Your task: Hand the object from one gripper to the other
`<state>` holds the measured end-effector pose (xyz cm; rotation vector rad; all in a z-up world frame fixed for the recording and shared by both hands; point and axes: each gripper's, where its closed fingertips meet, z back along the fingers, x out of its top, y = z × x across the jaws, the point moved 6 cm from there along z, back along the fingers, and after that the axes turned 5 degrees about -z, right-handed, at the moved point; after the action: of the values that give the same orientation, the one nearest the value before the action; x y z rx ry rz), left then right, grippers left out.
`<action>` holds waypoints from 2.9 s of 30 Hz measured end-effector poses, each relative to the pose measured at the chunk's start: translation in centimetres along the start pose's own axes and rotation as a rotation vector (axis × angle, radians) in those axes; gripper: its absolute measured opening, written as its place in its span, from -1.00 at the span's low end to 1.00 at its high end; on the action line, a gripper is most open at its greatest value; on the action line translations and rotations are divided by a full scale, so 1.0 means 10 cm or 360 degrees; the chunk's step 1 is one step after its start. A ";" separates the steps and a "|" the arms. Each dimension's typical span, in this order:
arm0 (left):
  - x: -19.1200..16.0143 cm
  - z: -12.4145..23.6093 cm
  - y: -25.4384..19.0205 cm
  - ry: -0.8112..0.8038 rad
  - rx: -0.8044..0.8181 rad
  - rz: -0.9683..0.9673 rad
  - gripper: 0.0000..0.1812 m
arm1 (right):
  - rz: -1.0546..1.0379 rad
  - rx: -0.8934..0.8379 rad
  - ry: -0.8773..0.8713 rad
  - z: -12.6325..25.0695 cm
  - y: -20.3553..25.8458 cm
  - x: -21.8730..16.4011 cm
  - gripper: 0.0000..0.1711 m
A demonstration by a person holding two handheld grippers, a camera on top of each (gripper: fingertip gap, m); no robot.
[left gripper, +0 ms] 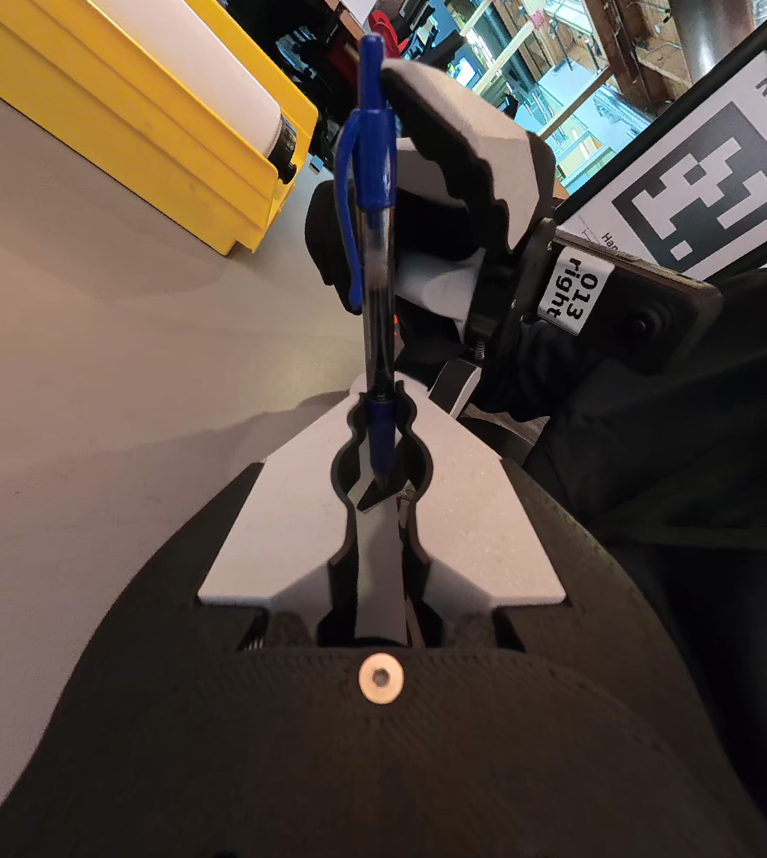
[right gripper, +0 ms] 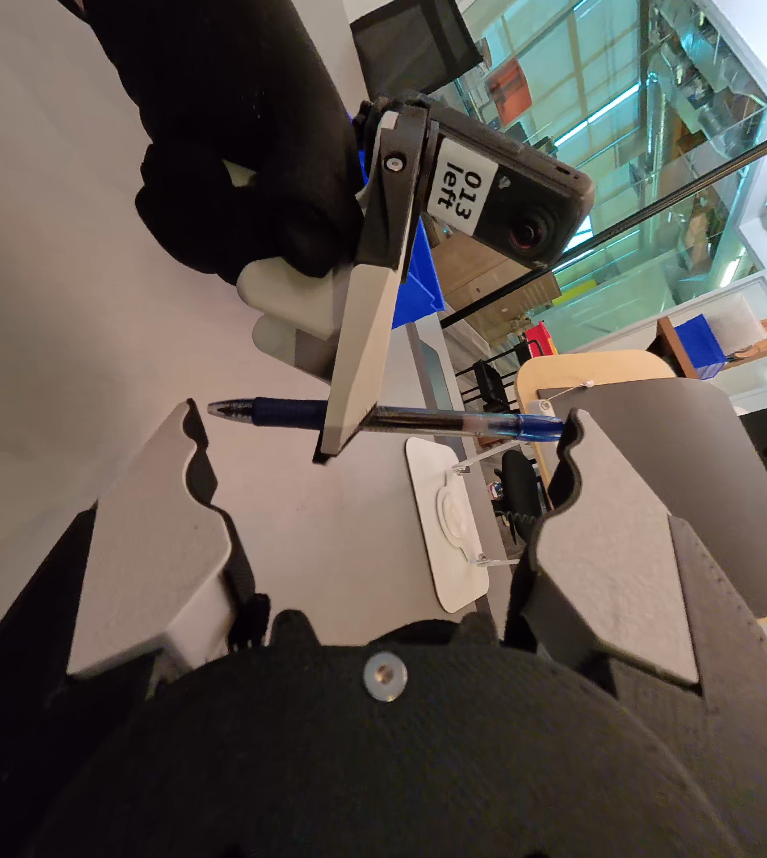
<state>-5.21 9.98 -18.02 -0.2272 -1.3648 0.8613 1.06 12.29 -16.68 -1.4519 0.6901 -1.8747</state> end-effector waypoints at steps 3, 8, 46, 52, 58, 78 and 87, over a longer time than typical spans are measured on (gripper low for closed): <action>-0.01 -0.01 0.01 0.0011 0.0010 -0.0009 -0.90 | -0.0011 0.0012 0.0005 0.00 0.00 -0.01 0.67; -0.02 -0.01 0.02 0.0025 0.0014 -0.0012 -0.90 | 0.0024 0.0025 0.0025 0.01 0.01 -0.02 0.63; 0.04 -0.01 -0.03 -0.0069 -0.0007 -0.0083 -0.72 | -0.0073 0.0037 0.0013 0.02 -0.03 -0.07 0.62; 0.15 0.08 -0.08 -0.0115 0.0211 -0.0387 -0.48 | -0.0182 0.0027 -0.0048 0.07 -0.09 -0.07 0.62; 0.17 0.12 -0.22 -0.0037 0.0499 -0.0934 -0.22 | -0.0381 0.0056 -0.0208 0.20 -0.19 -0.01 0.62; -0.21 0.17 0.53 0.0132 0.0639 -0.0680 -0.22 | -0.1207 0.0347 0.0282 0.17 -0.16 -0.87 0.09; -0.41 0.25 0.61 0.0177 0.0874 -0.0550 -0.31 | -0.1473 0.0313 0.0941 -0.51 0.27 -1.55 -0.20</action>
<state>-9.80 10.66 -24.27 0.3713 -0.9800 0.8795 -0.84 22.52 -29.58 -1.1575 0.0189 -3.0431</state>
